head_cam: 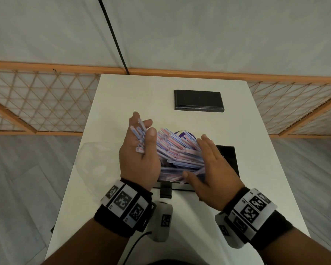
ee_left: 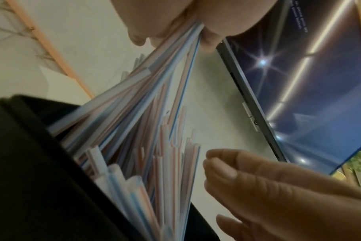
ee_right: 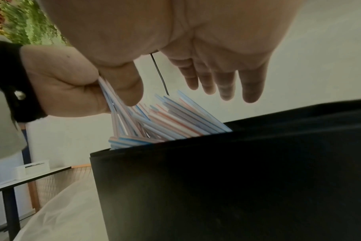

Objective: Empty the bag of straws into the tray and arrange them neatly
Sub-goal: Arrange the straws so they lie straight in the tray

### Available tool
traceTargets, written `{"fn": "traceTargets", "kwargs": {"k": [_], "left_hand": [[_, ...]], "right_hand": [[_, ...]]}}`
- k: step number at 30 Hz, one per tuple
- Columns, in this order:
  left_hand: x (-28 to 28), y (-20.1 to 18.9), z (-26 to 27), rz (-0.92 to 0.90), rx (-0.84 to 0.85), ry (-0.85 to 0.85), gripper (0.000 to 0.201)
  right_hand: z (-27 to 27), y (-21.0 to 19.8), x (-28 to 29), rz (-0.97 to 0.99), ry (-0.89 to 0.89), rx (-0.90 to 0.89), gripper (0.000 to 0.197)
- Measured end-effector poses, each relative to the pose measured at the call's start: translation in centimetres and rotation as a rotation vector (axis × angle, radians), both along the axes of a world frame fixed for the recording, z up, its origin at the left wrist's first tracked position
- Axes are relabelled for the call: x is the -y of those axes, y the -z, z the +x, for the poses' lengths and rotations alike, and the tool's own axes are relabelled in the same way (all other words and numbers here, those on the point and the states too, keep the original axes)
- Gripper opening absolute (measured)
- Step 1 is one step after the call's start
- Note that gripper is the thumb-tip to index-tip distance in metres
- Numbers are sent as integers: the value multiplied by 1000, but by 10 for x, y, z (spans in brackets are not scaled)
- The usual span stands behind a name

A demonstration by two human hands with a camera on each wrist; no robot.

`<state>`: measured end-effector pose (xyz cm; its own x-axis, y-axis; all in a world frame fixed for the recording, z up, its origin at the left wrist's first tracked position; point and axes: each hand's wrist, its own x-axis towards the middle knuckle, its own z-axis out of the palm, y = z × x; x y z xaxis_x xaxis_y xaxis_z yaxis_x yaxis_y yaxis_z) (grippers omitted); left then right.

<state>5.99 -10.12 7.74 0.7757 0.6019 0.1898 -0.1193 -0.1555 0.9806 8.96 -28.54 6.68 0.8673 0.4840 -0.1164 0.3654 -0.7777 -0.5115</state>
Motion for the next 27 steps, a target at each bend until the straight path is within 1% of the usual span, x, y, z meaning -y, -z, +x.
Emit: {"fn": "traceTargets", "kwargs": {"k": [1, 3, 4, 5, 7, 8, 11, 16, 17, 19, 20, 23, 27], "left_hand": [[1, -2, 0, 25, 10, 10, 53], [4, -1, -1, 68, 18, 17, 32], [6, -1, -2, 78, 17, 16, 26], [6, -1, -2, 79, 14, 26, 24], [7, 0, -3, 100, 12, 59, 29], [6, -2, -3, 116, 11, 73, 28], [7, -6, -1, 141, 12, 69, 9], [10, -11, 0, 74, 14, 20, 8], [9, -12, 1, 63, 17, 15, 11], [6, -13, 2, 66, 32, 4, 26], [5, -14, 2, 67, 39, -2, 26], [1, -20, 2, 38, 45, -31, 9], [-5, -19, 4, -25, 29, -70, 7]], "right_hand": [[-1, -2, -1, 7, -4, 2, 90], [-1, -4, -3, 32, -12, 15, 89], [-2, -5, -4, 45, -15, 21, 88], [-2, -6, -6, 56, -19, 28, 88], [-3, -7, -8, 65, -29, 38, 86], [-3, -7, -10, 71, -33, 41, 86], [-3, -3, -12, 67, -40, 45, 88], [-4, 5, -10, -100, -42, -39, 102], [-5, 7, -10, -135, -48, -56, 104], [-8, 10, -10, -177, -61, -76, 106], [-9, 12, -10, -186, -63, -78, 106], [-10, 15, -9, -201, -62, -51, 109], [-10, 18, -10, -202, -55, -33, 108]]}}
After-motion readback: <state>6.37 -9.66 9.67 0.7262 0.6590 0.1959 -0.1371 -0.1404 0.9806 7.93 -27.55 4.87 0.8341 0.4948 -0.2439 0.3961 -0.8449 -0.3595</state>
